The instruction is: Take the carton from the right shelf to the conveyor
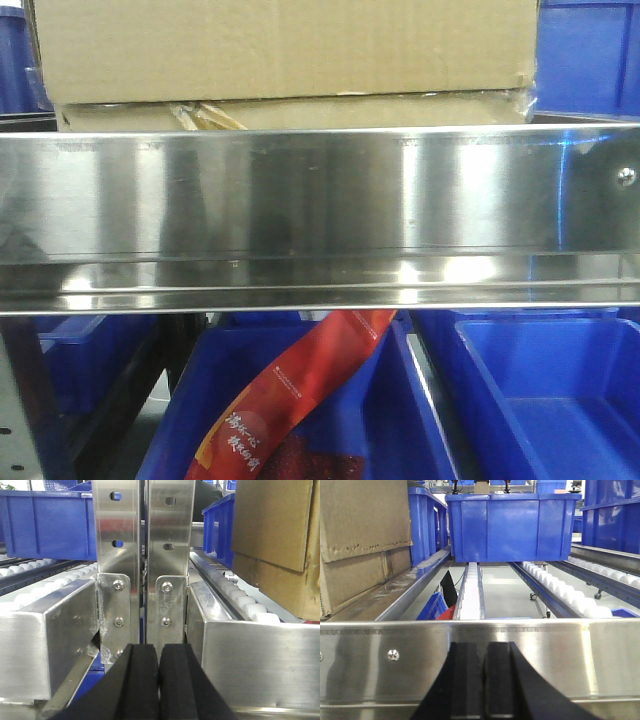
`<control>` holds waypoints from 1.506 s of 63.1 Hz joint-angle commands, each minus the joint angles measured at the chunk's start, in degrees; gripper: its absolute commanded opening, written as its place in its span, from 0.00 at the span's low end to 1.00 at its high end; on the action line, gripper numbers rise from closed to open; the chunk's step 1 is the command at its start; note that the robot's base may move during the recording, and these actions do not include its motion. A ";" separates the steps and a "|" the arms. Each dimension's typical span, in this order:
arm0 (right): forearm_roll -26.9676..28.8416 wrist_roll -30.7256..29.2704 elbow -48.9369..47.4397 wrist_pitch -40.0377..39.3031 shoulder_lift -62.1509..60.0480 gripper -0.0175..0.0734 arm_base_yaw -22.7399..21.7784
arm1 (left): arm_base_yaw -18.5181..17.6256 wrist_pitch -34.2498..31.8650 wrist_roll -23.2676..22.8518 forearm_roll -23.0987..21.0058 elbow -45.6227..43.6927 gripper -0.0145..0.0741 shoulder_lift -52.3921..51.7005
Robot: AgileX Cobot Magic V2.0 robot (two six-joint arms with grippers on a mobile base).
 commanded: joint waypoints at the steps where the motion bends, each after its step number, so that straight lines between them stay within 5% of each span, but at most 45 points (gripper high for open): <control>1: -0.07 -0.38 -0.02 -1.22 -0.22 0.12 -0.22 | 0.09 -1.00 0.33 -0.21 -0.18 0.15 -0.33; 46: -0.07 -0.38 -0.02 -4.70 -0.22 0.12 -0.22 | 0.08 -1.11 0.33 -0.21 -0.18 0.15 -0.33; 71: -0.07 -0.38 -0.02 -7.58 -0.22 0.12 -0.22 | 0.08 -9.80 0.33 -0.34 -0.18 0.15 -0.33; 78: 0.47 -0.38 -1.77 -6.22 -0.22 0.12 -0.22 | -0.03 -14.00 -0.21 -5.10 -0.18 0.15 -0.33; 85: 0.47 -0.38 -10.70 1.15 -0.22 0.12 -0.22 | -0.03 -9.20 -0.21 -5.01 -6.53 0.20 -0.33; 95: 0.47 -0.38 -25.49 12.57 3.32 0.12 -0.22 | -0.03 4.15 -0.21 0.56 -20.10 0.40 2.22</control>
